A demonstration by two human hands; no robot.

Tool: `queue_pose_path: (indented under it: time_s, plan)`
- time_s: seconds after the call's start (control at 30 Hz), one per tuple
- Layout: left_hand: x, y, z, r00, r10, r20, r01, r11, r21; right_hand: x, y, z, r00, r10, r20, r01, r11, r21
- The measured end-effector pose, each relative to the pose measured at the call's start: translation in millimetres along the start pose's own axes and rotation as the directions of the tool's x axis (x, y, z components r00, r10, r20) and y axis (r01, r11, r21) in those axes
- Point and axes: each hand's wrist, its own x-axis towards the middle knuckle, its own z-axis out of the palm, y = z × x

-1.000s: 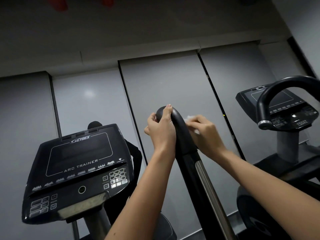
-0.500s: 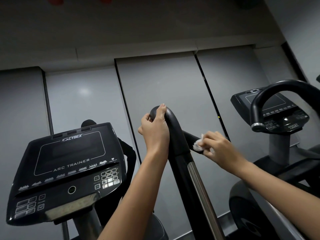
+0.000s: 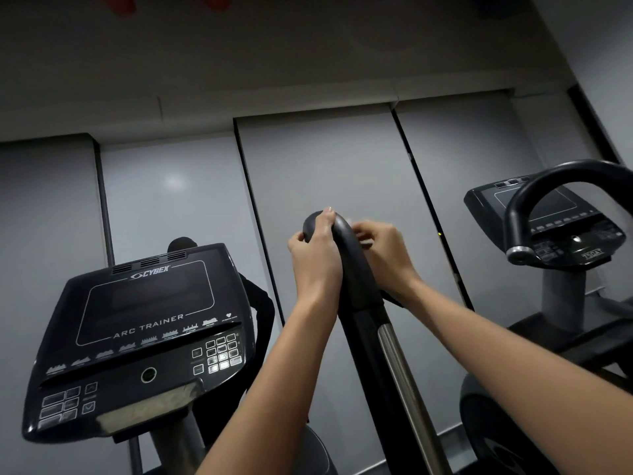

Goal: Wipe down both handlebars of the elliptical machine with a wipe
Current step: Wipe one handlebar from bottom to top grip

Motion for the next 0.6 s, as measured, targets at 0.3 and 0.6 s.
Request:
queue_pose_path:
  time_s: [0.3, 0.6]
  plan:
    - [-1.0, -3.1, -1.4, 1.0, 0.006, 0.003, -0.006, 1.0, 0.003, -24.7, 28.4, -10.0, 0.99, -0.136, -0.027, 0.116, 0.92, -0.374]
    - [-1.9, -2.4, -1.2, 0.999, 0.034, 0.01, -0.034, 0.999, -0.02, 8.7, 3.0, 12.0, 0.989, -0.14, -0.041, 0.134, 0.984, -0.118]
